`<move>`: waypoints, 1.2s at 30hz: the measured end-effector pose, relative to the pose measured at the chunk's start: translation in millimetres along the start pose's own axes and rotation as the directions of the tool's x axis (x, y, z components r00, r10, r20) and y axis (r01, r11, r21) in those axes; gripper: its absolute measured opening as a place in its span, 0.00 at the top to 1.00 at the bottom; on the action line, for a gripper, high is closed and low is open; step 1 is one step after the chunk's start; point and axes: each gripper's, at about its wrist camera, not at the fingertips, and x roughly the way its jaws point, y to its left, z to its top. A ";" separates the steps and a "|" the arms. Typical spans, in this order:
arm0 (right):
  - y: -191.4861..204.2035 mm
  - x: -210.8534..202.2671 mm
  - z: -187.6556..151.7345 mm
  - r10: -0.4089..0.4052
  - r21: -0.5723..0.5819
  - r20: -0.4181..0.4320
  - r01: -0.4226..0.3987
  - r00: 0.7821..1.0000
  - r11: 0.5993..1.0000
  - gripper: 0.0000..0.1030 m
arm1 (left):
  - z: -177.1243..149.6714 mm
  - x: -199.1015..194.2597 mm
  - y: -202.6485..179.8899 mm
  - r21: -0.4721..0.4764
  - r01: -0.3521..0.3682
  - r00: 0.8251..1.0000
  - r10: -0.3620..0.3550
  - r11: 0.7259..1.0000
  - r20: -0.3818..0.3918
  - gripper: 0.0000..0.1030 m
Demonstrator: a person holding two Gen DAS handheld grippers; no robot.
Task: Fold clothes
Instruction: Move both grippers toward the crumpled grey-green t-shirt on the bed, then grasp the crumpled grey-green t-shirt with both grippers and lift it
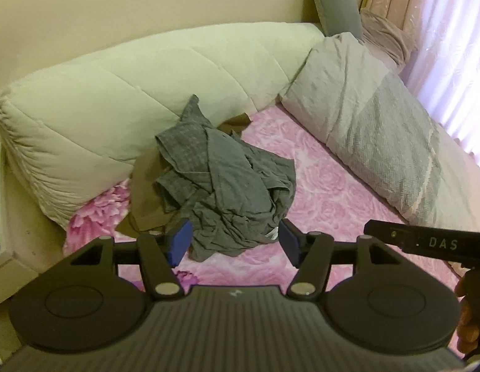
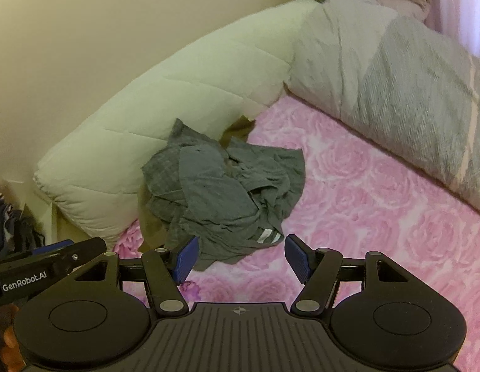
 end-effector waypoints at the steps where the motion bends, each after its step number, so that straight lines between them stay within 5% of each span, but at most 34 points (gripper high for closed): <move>1: -3.8 5.3 0.6 -0.002 0.013 -0.006 0.002 1.000 1.000 0.37 | 0.4 6.7 1.5 -0.002 0.003 1.000 -0.003 1.000 -0.007 0.44; 8: -36.3 46.5 1.8 0.039 0.159 -0.057 -0.030 0.998 0.987 0.37 | 1.8 55.3 11.6 -0.029 0.017 0.998 -0.019 0.999 -0.061 0.44; 15: -73.7 96.3 -9.5 0.116 0.398 -0.107 -0.065 0.987 0.915 0.37 | -0.4 104.0 23.5 -0.042 0.025 0.995 -0.029 0.999 -0.095 0.44; 23: -116.1 158.5 -33.1 0.164 0.670 -0.117 -0.044 0.980 0.741 0.39 | -9.7 159.5 50.5 -0.070 -0.023 0.991 0.013 0.997 -0.133 0.44; 24: -119.3 165.3 -36.4 0.167 0.696 -0.116 -0.039 0.979 0.717 0.56 | -10.9 165.1 53.2 -0.068 -0.027 0.990 0.017 0.997 -0.137 0.44; 25: -122.9 173.1 -40.1 0.171 0.726 -0.117 -0.033 0.978 0.687 0.62 | -11.9 170.6 55.7 -0.066 -0.026 0.990 0.016 0.997 -0.140 0.44; 36: -145.6 232.1 -75.3 0.210 0.918 -0.014 -0.071 0.978 0.391 0.62 | -23.4 227.7 65.2 -0.114 0.126 0.982 -0.140 0.985 -0.125 0.46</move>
